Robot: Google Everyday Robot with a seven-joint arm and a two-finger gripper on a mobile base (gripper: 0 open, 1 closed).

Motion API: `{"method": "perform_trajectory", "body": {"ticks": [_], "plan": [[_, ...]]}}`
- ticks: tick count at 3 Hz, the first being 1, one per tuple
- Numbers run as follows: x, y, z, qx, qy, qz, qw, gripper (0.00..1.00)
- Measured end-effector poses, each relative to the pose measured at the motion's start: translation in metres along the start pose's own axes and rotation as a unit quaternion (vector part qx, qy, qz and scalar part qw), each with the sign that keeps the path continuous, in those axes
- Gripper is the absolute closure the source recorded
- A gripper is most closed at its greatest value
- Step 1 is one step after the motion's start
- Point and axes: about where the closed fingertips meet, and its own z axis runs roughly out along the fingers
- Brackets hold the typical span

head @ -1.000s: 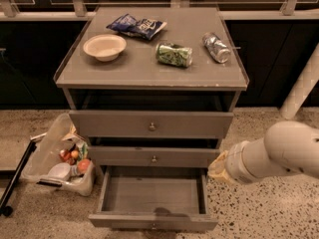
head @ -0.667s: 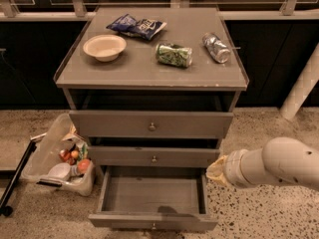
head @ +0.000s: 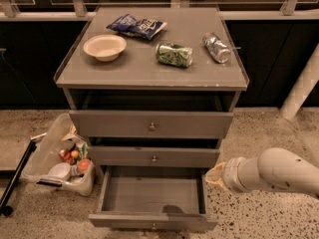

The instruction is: Close bottom drawer

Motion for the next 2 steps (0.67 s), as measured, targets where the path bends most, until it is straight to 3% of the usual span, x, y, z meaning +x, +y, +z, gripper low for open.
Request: {"method": "perform_trajectory", "body": {"ticks": [1,2], "plan": [[0.006,0.012,0.013,-0.023,0.015,0.014,0.9995,1.0],[0.025,0.039,0.045,-0.046,0.038,0.037,0.9975,1.0]]}}
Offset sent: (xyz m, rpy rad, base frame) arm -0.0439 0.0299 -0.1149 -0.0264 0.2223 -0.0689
